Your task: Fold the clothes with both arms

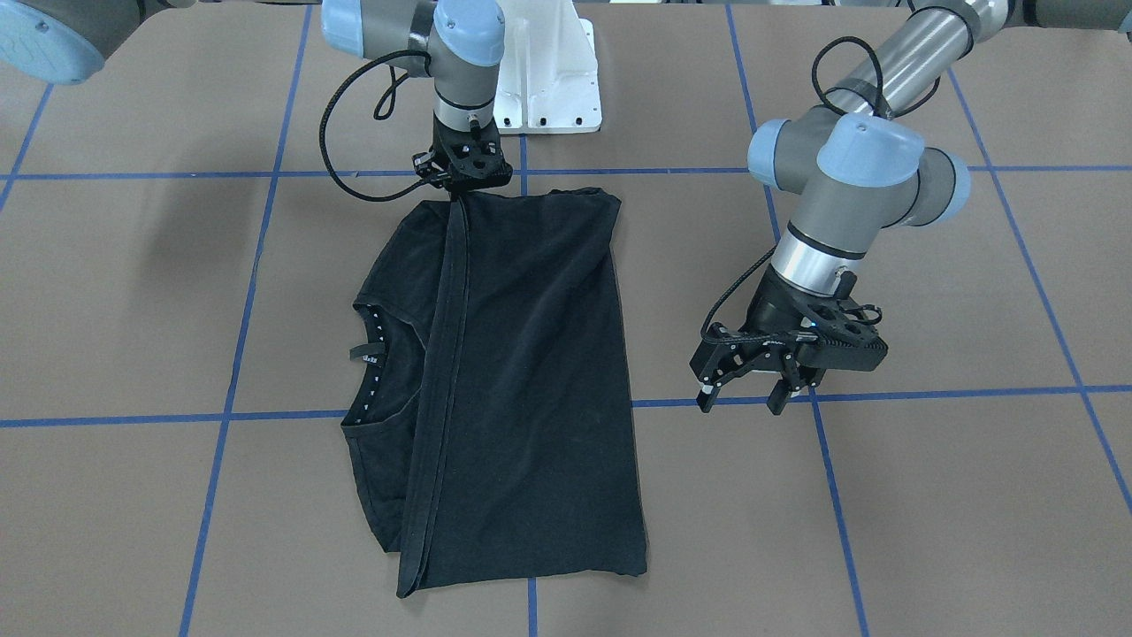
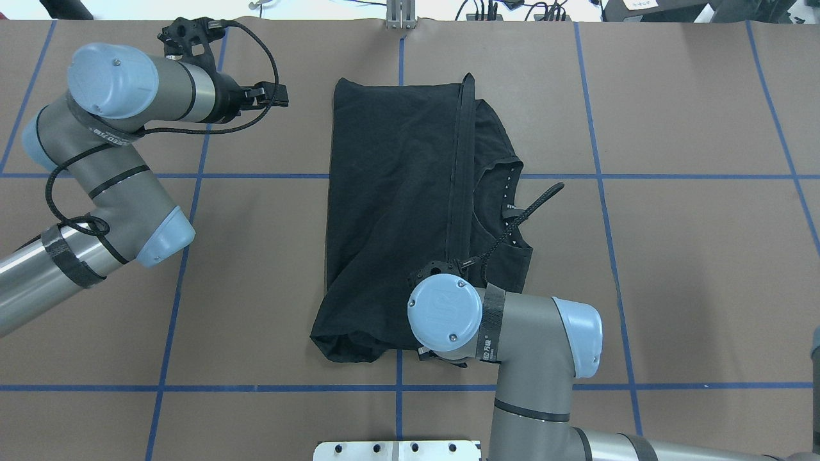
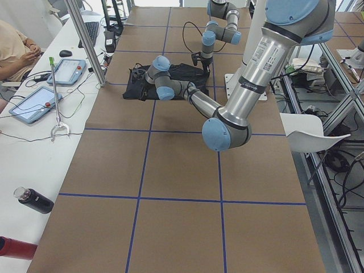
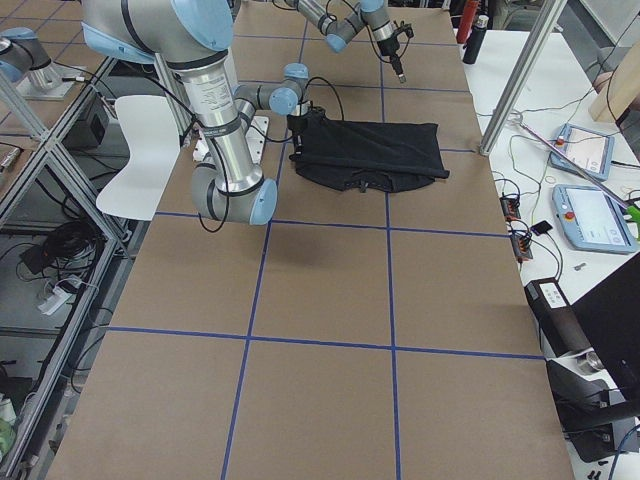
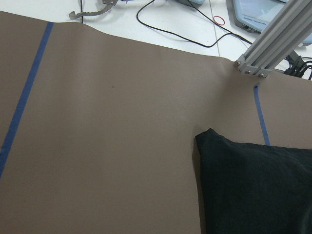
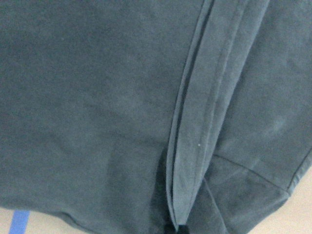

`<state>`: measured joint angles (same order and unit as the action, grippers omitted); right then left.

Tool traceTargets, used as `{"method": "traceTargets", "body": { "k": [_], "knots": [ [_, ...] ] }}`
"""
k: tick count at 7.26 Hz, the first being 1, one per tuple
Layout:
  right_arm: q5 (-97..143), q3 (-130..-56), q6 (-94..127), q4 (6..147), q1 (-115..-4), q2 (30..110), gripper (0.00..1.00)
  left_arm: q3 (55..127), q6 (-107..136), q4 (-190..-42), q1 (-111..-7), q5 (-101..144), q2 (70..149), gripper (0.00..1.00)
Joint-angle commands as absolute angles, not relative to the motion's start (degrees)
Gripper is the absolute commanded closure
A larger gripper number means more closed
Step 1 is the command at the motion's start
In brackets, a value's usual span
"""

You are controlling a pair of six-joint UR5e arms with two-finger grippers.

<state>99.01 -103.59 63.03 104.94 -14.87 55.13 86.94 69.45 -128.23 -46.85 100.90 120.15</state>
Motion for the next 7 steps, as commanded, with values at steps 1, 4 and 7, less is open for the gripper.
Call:
{"method": "traceTargets", "body": {
  "k": [1,4,7],
  "knots": [
    [100.9,-105.4,60.5,105.3,-17.3,56.0,1.00,86.9,69.5,-128.2,-46.8,100.9,120.1,0.01],
    [101.3,-113.7,61.9,105.1,-16.6,65.1,1.00,87.0,69.6,-128.2,-46.8,100.8,120.1,0.01],
    [98.8,-114.6,71.2,104.8,-12.3,67.8,1.00,87.0,71.5,-128.2,-46.7,100.8,120.2,0.01]
  ]
}}
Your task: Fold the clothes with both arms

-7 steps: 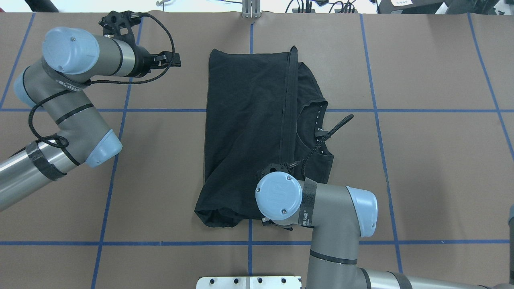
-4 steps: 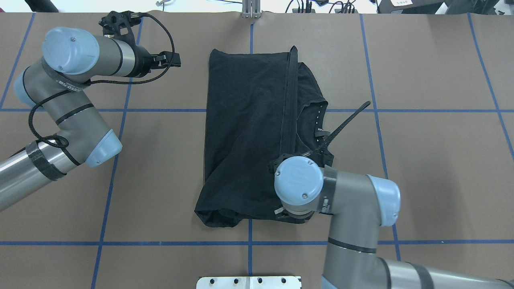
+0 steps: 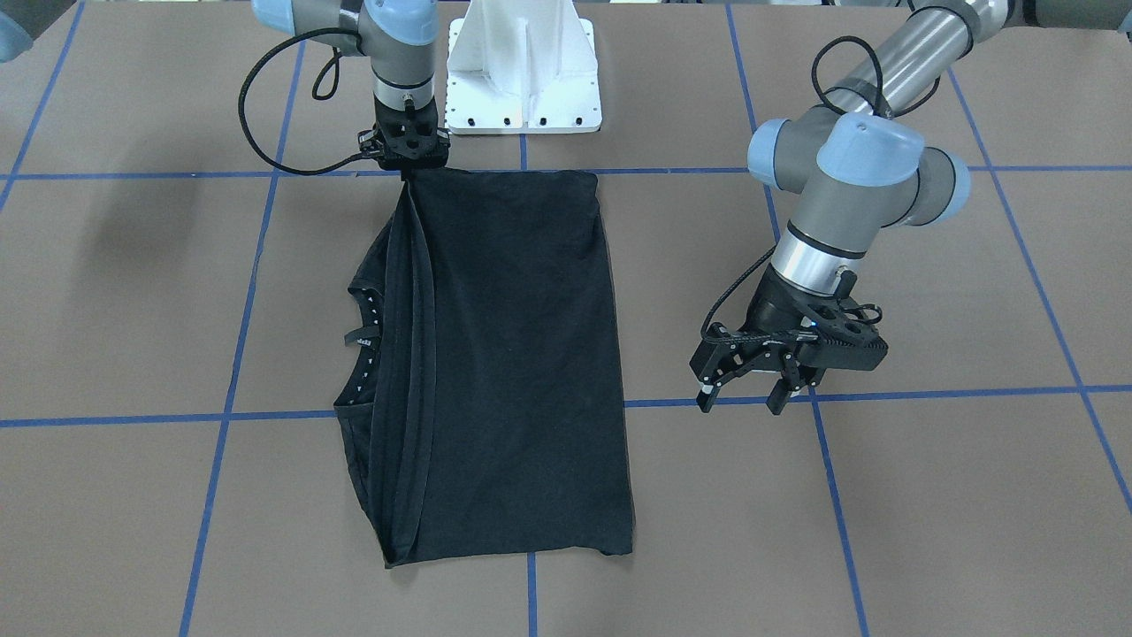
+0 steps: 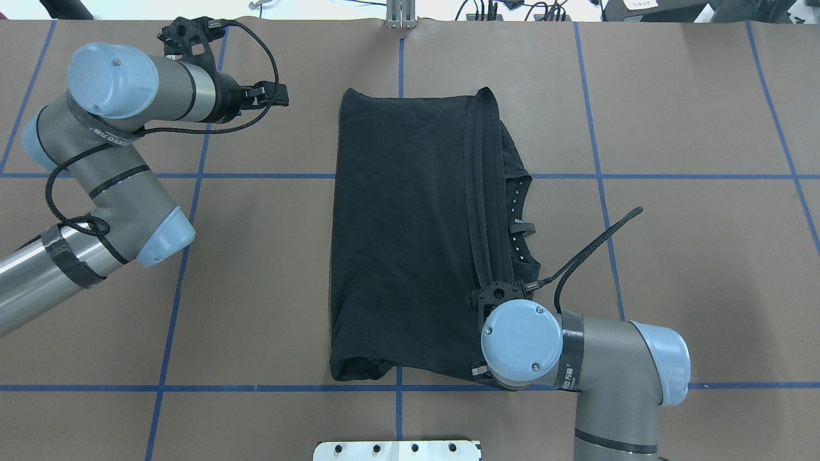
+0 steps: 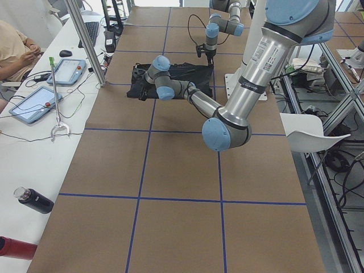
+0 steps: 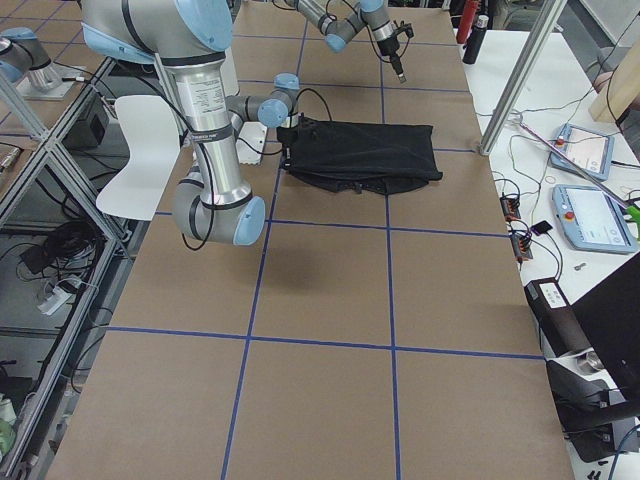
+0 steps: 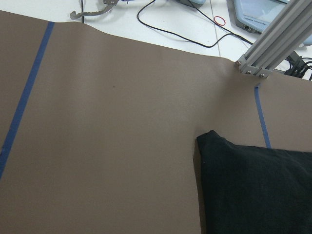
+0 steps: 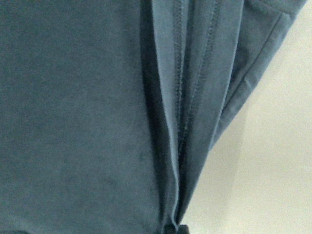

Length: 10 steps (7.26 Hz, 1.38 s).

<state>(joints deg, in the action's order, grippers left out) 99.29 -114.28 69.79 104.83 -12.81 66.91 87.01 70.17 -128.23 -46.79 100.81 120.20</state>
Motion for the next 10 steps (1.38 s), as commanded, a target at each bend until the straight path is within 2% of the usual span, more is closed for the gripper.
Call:
{"method": "traceTargets", "body": {
  "k": [1,2,3,4,6,10],
  "knots": [
    [98.7,-114.5,71.5,104.7,-12.7,67.7,0.90,87.1,71.5,-128.2,-46.6,100.7,120.2,0.01],
    [98.6,-114.6,71.8,104.7,-13.4,67.6,0.64,87.1,71.6,-128.2,-46.6,100.7,120.2,0.01],
    [98.6,-114.5,77.7,104.2,-14.1,67.3,0.33,87.1,71.5,-128.2,-46.6,100.7,120.2,0.01],
    [98.1,-114.5,86.7,101.6,-14.8,67.2,0.12,87.1,71.6,-128.2,-46.6,100.7,120.2,0.01],
    [96.1,-114.3,104.7,93.5,-15.6,67.7,0.12,87.1,71.6,-128.2,-46.6,100.7,120.3,0.01],
    [91.6,-112.3,128.4,93.3,-13.0,67.9,0.13,87.4,71.6,-128.2,-46.7,100.7,120.2,0.01]
  ]
}}
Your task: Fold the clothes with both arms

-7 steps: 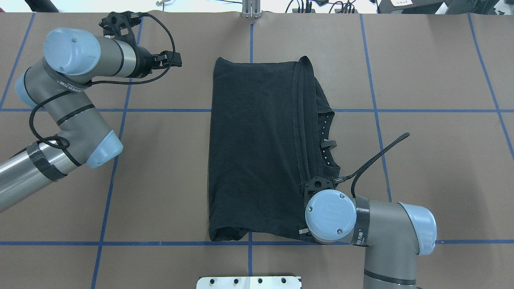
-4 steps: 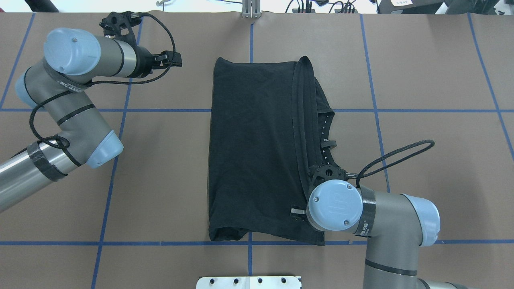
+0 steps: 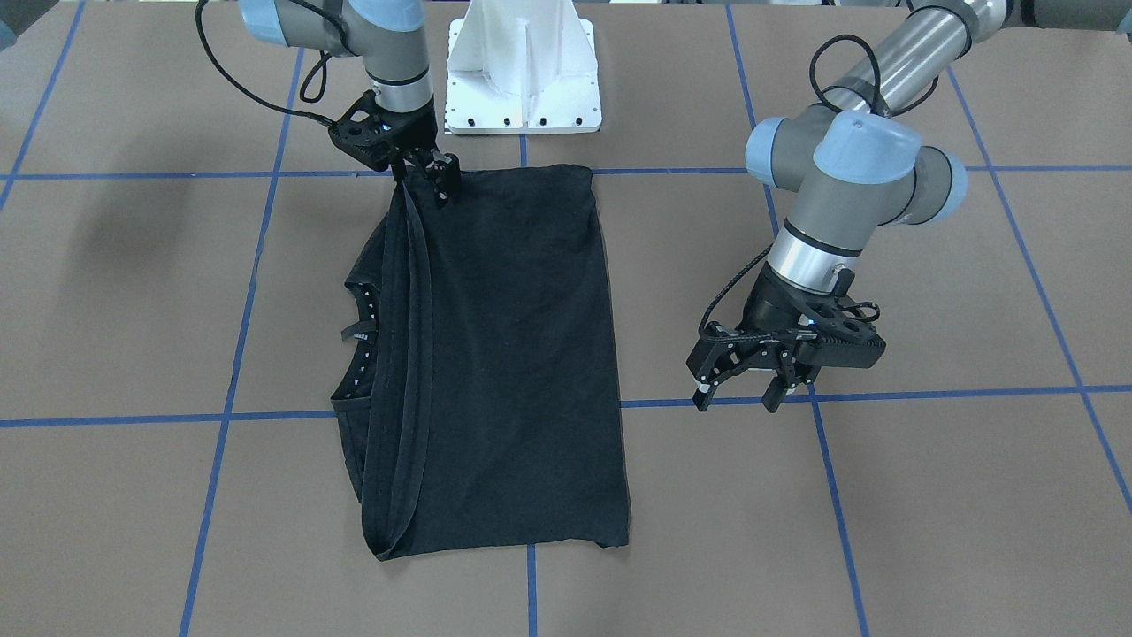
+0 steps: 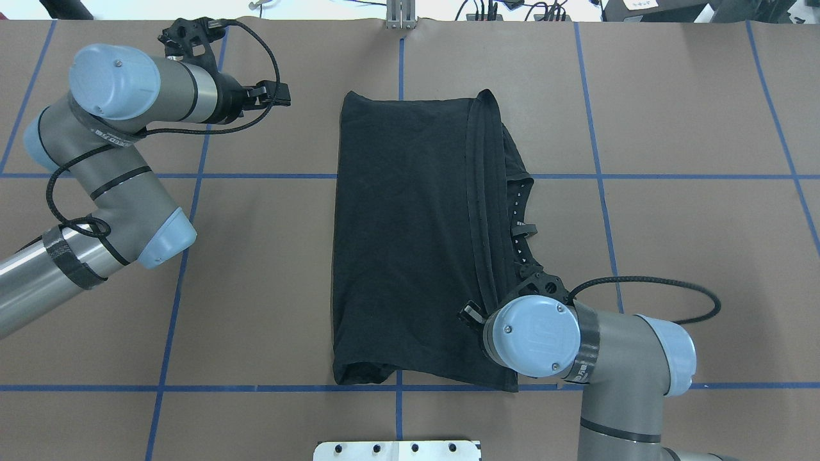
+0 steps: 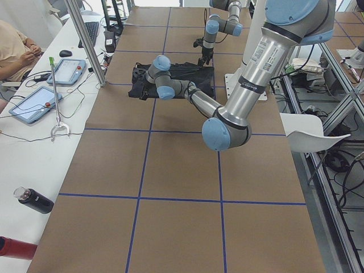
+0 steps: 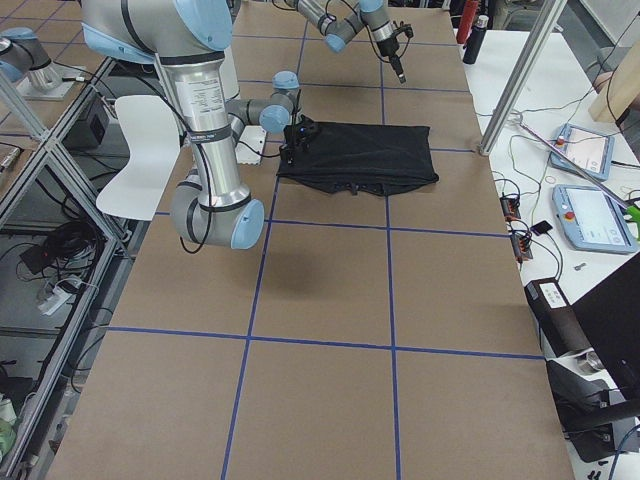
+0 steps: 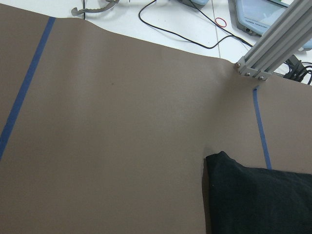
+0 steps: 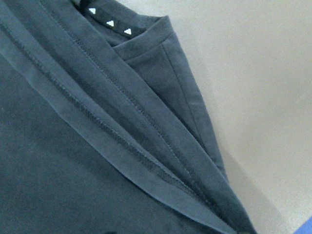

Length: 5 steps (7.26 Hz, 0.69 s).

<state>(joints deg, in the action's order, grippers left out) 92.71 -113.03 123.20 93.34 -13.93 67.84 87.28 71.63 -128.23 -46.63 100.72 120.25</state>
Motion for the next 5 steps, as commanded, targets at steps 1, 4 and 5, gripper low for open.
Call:
{"method": "traceTargets", "body": {
  "k": [1,4,5],
  "knots": [
    [91.5,-112.2,128.5,93.3,-12.2,68.0,0.11,87.5,71.6,-128.2,-46.7,100.7,120.1,0.01],
    [90.4,-111.6,128.7,93.3,-10.6,68.6,0.07,87.5,71.6,-128.2,-46.7,100.7,120.1,0.01],
    [90.2,-111.1,128.6,93.3,-10.5,68.6,0.08,87.5,71.6,-128.2,-46.7,100.7,120.2,0.01]
  ]
}}
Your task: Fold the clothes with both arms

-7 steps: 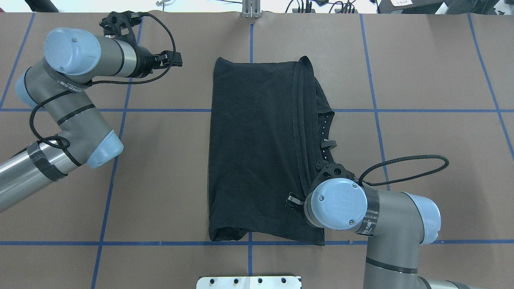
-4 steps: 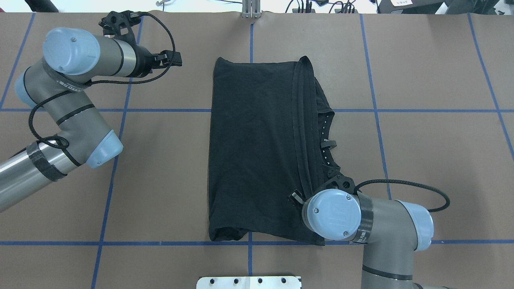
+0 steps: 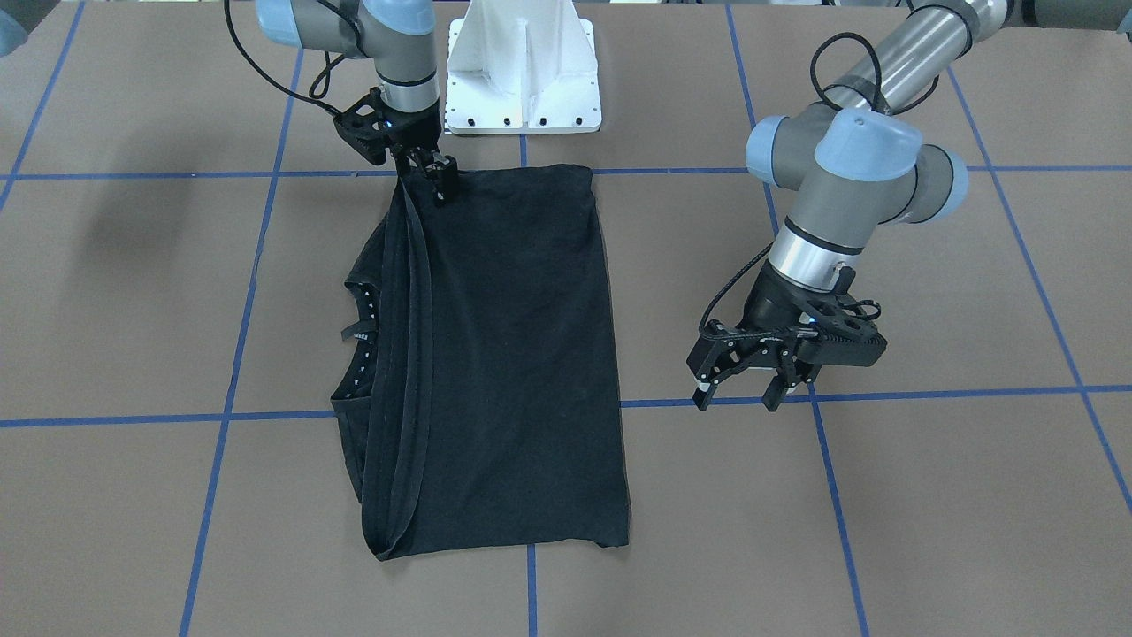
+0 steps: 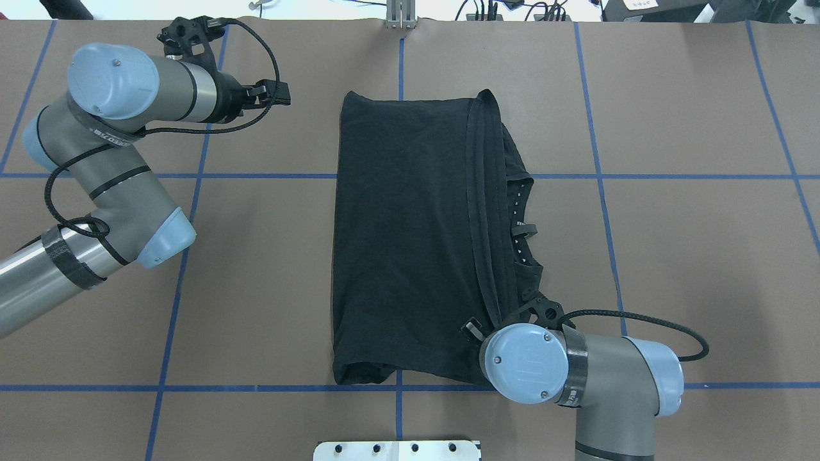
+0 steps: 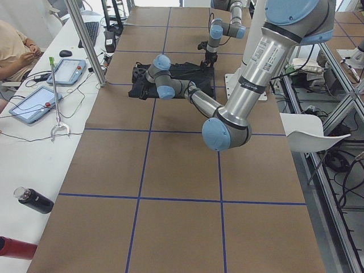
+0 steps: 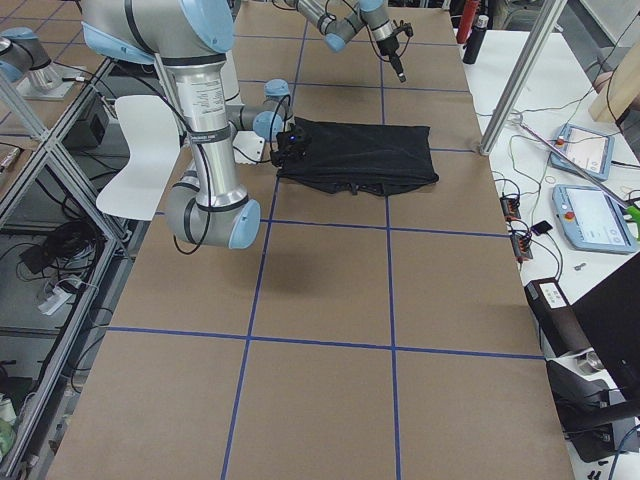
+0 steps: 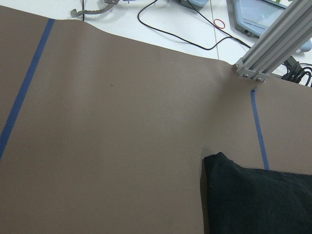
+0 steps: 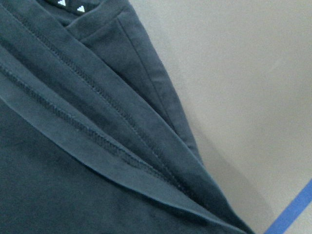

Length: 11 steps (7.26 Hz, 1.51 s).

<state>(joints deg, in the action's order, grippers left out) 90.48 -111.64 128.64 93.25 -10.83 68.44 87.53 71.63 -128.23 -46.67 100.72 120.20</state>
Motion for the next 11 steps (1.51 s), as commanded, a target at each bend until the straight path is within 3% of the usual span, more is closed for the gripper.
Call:
{"method": "traceTargets", "body": {
  "k": [1,4,8,10,11],
  "knots": [
    [90.3,-111.0,128.6,93.3,-10.5,68.4,0.08,87.5,71.6,-128.2,-46.7,100.7,120.2,0.01],
    [90.3,-110.7,128.4,93.3,-10.5,68.5,0.13,87.7,71.6,-128.2,-46.7,100.6,120.2,0.01],
    [90.3,-110.2,128.3,93.2,-10.5,68.3,0.30,88.1,71.7,-128.2,-46.8,100.6,120.1,0.01],
    [90.3,-109.1,128.2,91.7,-10.5,68.3,0.34,88.2,71.7,-128.2,-46.8,100.7,120.1,0.01],
    [90.3,-109.1,128.7,91.2,-10.7,68.3,0.63,88.4,71.6,-128.2,-46.8,100.7,120.1,0.01]
  ]
}}
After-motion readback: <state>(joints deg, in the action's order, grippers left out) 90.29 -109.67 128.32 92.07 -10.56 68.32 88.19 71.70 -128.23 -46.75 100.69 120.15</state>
